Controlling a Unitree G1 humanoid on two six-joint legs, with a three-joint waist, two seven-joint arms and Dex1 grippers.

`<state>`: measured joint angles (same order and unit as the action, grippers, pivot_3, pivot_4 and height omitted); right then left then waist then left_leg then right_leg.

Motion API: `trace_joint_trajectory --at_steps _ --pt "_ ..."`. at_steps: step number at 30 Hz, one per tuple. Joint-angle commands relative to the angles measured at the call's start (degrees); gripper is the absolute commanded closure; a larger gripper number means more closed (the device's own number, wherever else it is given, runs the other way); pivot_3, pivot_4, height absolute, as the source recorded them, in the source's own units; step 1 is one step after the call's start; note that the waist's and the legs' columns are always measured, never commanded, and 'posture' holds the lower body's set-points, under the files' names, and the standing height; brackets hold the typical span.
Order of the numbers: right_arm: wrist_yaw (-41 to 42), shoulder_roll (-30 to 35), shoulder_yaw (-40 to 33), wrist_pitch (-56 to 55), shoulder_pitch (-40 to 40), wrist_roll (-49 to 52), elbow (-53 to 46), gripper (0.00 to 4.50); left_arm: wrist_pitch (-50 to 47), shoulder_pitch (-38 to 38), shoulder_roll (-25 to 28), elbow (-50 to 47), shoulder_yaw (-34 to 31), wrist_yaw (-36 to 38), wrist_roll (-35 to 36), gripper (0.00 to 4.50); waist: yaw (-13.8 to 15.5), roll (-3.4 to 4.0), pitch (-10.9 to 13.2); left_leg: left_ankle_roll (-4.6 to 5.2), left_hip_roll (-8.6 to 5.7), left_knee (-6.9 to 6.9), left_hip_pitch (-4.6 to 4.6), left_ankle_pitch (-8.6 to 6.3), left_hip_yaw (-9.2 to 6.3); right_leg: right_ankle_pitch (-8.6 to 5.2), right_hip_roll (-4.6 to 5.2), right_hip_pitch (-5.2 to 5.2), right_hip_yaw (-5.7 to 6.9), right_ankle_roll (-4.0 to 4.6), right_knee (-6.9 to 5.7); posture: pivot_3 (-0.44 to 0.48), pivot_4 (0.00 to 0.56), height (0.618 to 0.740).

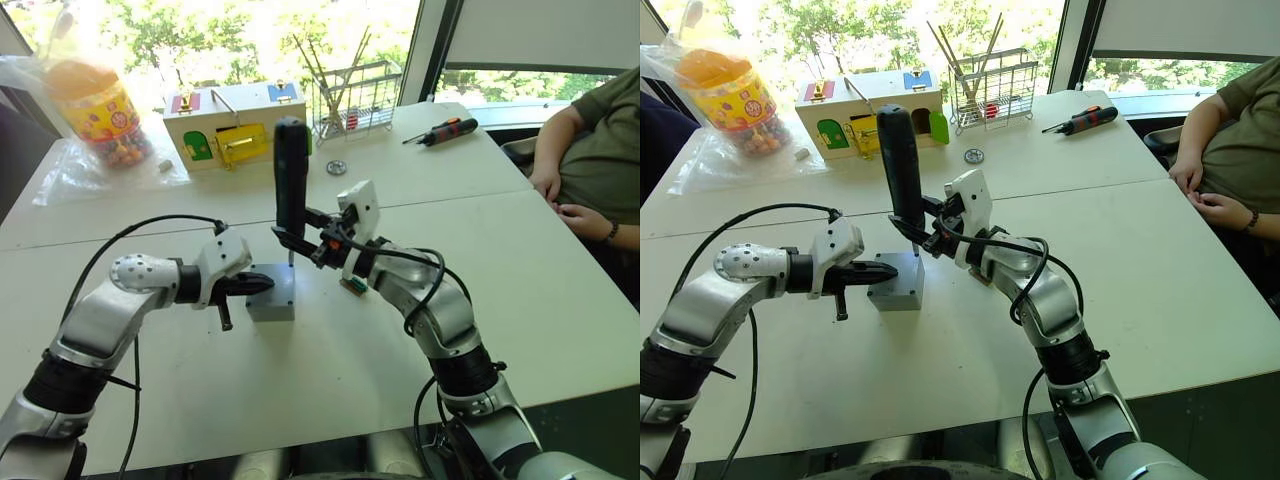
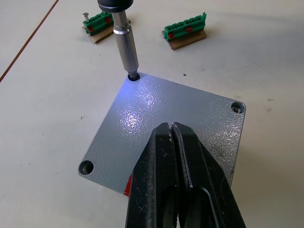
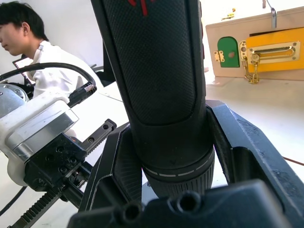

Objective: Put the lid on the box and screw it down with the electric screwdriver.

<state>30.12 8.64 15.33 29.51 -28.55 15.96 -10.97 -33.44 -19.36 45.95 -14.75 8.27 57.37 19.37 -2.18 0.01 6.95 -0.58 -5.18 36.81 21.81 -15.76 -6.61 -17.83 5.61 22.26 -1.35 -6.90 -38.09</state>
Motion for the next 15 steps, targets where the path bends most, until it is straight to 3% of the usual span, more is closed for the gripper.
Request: trace_joint_trajectory --at_steps 1,15 --pt "0.33 0.80 2.37 5.04 2.65 -1.09 5.14 2.78 -0.10 0.27 -0.04 0.32 0.71 0.24 -0.82 4.50 0.02 0.00 0.00 0.02 0.00 -0.01 -0.01 -0.01 0.00 0.00 0.00 0.00 0.00 0.00 0.01 0.000 0.150 0.740" --pt "-0.16 0.85 -1.28 6.03 -0.82 1.00 2.29 2.78 -0.33 0.58 -1.44 0.41 1.19 -0.09 -0.89 4.50 0.27 0.02 0.02 0.04 0.00 -0.07 -0.04 -0.03 0.02 0.00 0.01 -0.01 -0.03 0.00 0.08 0.000 0.150 0.740"
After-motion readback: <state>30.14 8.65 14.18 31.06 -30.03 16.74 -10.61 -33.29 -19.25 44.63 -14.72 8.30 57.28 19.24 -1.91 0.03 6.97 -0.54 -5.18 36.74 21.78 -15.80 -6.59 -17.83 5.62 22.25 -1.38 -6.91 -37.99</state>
